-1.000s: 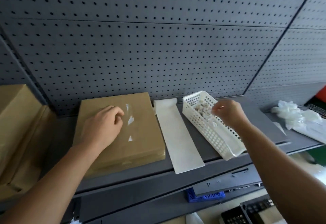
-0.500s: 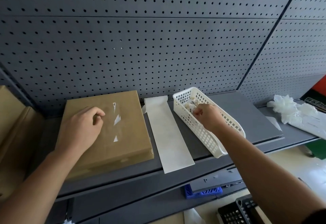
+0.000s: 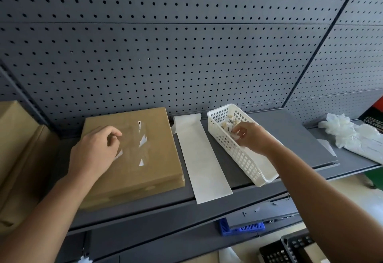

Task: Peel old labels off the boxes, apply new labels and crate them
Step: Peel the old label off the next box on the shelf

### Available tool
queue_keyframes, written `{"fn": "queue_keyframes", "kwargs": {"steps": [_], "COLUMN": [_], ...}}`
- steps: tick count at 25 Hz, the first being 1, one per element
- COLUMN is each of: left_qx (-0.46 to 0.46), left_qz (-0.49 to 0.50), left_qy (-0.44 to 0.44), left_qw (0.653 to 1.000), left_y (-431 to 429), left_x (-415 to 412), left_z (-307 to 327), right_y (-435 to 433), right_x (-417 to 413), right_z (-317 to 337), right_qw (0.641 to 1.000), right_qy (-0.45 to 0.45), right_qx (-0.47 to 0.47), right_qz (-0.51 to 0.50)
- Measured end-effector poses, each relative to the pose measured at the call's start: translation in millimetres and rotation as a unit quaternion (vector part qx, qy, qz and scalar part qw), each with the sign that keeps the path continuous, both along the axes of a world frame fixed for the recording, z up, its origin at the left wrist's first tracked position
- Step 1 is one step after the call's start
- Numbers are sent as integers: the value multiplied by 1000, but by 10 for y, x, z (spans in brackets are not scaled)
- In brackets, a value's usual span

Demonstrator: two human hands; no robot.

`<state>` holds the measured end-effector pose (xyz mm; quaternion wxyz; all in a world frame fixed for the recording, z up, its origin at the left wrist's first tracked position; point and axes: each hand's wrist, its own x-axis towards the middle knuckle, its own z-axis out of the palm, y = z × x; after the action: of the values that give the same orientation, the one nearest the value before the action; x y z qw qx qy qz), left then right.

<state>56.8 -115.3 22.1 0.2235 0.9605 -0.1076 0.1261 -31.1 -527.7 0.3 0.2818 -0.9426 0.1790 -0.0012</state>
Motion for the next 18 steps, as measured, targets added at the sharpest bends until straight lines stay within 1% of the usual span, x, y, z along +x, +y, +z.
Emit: {"fn": "queue_keyframes", "kwargs": {"steps": [3,7,12,16,18], "left_qx": [-9,-19,-28,-36,-40], "left_qz": [-4,-10,-26,-34,-39], "left_qy": [9,20,22,20,11], "left_qw": [1000,1000,999,999,998], "left_y": [34,153,240,314,327], "left_x": [17,51,41,63,65], "left_z": [-6,-50,-74,-135,-180], "right_y": [-96,-43,45,152,322], "right_x": [-50,-62,-86,-52,-8], "right_z": [72,103,170,412,560], "right_qw": [999,993,992,988,986], "right_qy": [-30,-87,-85,-99,-118], "right_qx": [-17,0,-28,-77,-89], "right_qz": [-29,-75,-91,-93,-78]}}
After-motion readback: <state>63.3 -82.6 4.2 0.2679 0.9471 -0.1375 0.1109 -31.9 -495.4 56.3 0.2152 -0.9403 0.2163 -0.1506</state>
